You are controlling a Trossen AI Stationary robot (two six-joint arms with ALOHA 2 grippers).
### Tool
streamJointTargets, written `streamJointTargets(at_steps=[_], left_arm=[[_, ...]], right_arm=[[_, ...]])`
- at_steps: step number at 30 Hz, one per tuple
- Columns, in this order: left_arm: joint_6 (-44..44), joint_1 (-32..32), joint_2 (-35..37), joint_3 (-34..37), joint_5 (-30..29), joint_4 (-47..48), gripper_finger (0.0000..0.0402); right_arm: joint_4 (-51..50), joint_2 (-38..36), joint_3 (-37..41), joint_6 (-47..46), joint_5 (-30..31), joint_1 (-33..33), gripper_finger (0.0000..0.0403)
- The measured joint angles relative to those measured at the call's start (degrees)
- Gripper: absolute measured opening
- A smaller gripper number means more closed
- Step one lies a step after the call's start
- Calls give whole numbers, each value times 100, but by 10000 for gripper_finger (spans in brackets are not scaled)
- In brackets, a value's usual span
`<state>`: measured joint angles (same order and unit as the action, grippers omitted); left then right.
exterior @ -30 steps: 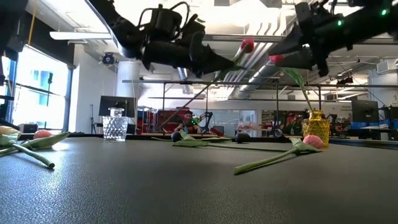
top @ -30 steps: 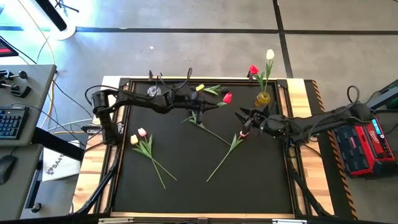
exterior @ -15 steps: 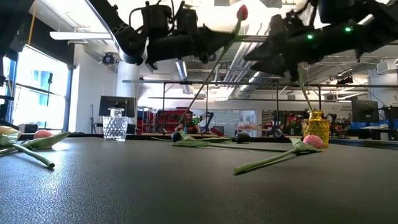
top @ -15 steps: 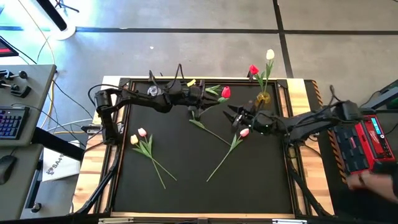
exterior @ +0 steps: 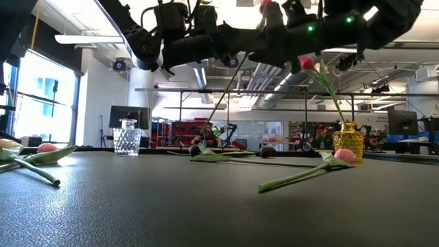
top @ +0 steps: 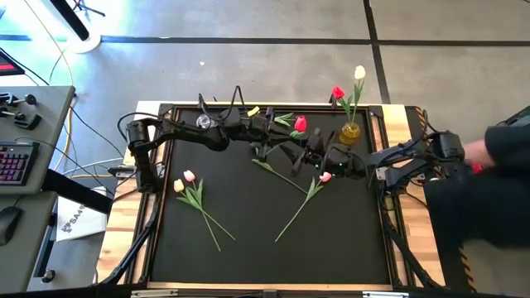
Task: Sort flowers into vase by color
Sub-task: Put the red flower into the yellow flower vase
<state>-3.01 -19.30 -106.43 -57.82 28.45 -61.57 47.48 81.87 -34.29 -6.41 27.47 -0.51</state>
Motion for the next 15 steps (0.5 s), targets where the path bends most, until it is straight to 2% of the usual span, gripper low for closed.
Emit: streamJointTargets(at_steps=[3,5,11,12,15], left_arm=[[-89,1,0,0,0,-4,0],[-93,1,0,0,0,3,0],[-187,-2,0,0,-25,44,3],[-189,-6,0,0,-25,81,5],[-252,-6,0,0,-52,224,14]], right_arm=[[2,-13,-25,46,1,0,176],[-14,-47,-25,45,29,-22,152],[-230,-63,-25,-55,37,-128,26],[-285,-63,-25,-55,39,-141,14],[-474,-63,-25,-146,104,-185,17]])
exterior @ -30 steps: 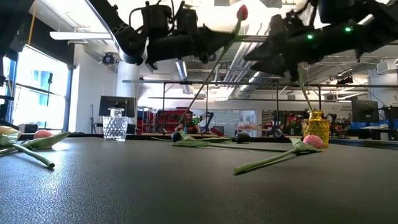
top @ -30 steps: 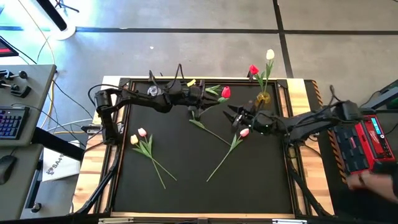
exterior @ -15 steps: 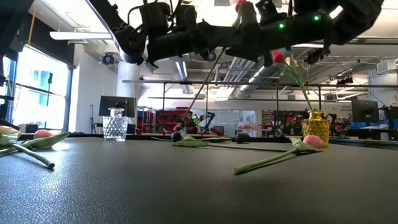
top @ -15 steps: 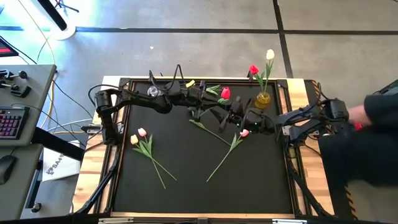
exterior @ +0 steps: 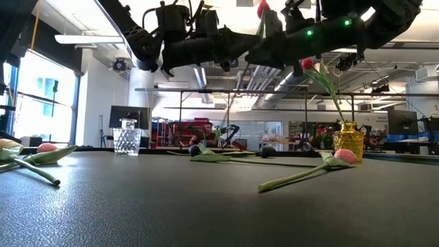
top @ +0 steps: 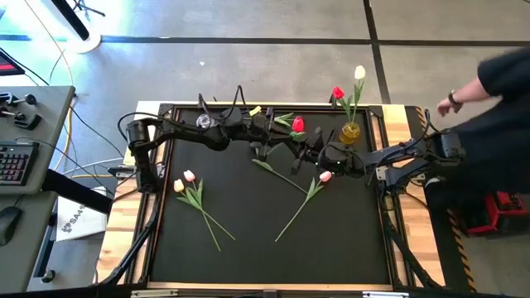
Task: Sort flowers into vase by color
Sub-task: Put the red flower into the yellow flower vase
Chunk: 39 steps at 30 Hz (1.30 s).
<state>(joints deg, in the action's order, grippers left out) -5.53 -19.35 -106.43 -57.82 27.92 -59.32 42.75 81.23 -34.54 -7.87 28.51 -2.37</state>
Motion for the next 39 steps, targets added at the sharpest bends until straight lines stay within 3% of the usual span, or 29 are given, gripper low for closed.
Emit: streamJointTargets(at_steps=[11,17,22,28,34,39], left_arm=[[-38,-375,52,-2,11,1019,81],[26,-518,52,-2,13,1713,105],[472,-518,52,-2,-14,2214,106],[815,-518,52,-2,-523,2494,106],[1195,-518,51,-2,-860,2702,106],[1368,-518,50,-2,-1071,2944,106]], right_arm=[[-1896,-902,2,-501,194,-42,3],[-3266,-1941,2,-581,775,-40,3],[-4002,-2968,2,-561,834,-95,2],[-5502,-4032,-193,-728,941,-401,1],[-7234,-4354,-786,-1284,1342,-720,1],[-7928,-4300,-1473,-1153,1639,-890,1]])
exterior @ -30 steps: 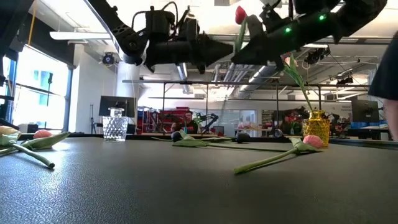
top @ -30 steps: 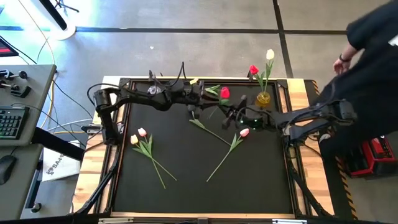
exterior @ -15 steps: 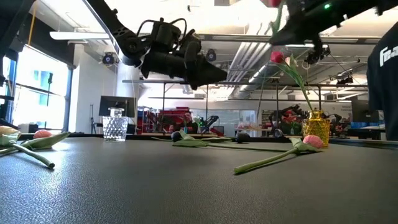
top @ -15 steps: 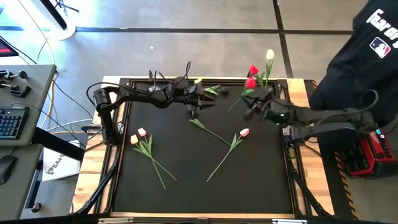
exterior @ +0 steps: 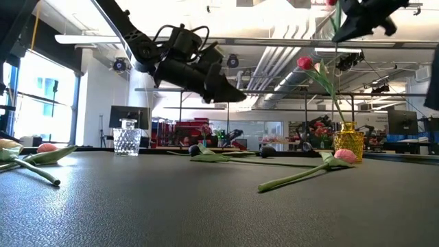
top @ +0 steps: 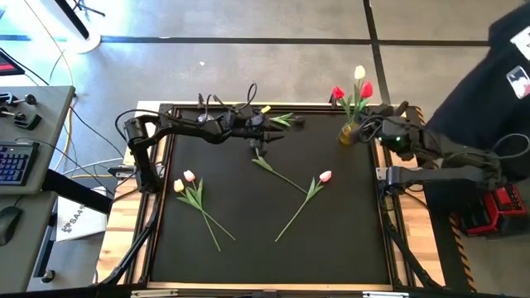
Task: Sort flowers into vase by color
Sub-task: Put the red flower into the yellow flower vase
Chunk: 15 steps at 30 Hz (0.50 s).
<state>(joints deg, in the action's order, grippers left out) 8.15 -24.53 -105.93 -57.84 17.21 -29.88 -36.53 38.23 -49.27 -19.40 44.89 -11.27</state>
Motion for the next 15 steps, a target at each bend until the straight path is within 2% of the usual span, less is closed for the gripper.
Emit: streamJointTargets(at_steps=[6,15], left_arm=[[4,0,-2,0,-2,52,106],[3,0,-2,0,-11,54,106]], right_arm=[[-501,-10,-359,187,427,-277,1],[-597,3,-154,145,578,-779,0]])
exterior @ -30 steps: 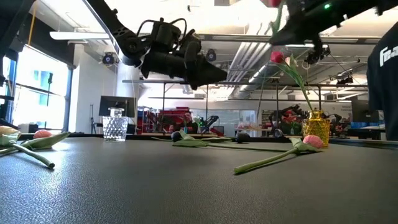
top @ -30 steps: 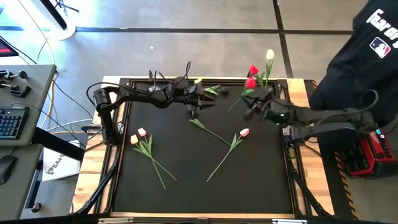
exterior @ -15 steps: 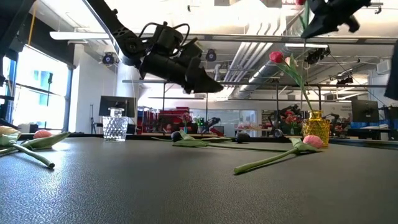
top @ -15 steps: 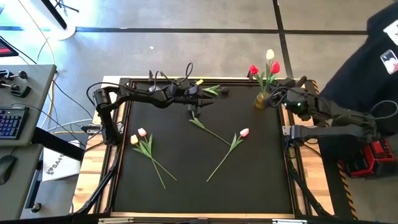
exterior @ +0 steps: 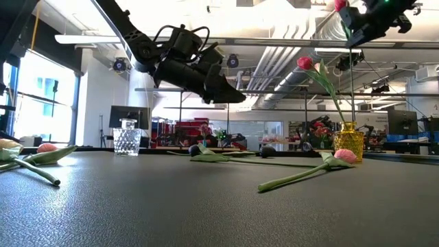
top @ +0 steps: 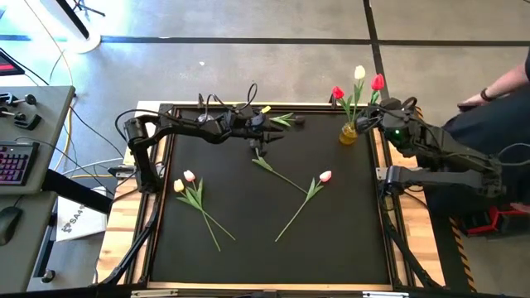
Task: Sort flowers into vase by color
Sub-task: Put the red flower into the yellow flower vase
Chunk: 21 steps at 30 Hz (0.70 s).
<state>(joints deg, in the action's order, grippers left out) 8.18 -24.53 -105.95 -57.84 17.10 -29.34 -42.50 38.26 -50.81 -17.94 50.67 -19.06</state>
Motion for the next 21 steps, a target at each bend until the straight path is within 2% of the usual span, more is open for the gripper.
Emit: streamJointTargets(at_steps=[6,14,18,21], left_arm=[[-16,0,0,0,0,-4,106],[-41,65,0,0,0,-4,106],[-41,103,0,0,2,-4,106],[-44,109,0,0,3,-5,106]], right_arm=[[339,0,274,38,27,-268,0],[788,3,745,-26,-417,-505,1],[671,4,862,-313,-519,-573,19],[596,2,862,-409,-637,-609,47]])
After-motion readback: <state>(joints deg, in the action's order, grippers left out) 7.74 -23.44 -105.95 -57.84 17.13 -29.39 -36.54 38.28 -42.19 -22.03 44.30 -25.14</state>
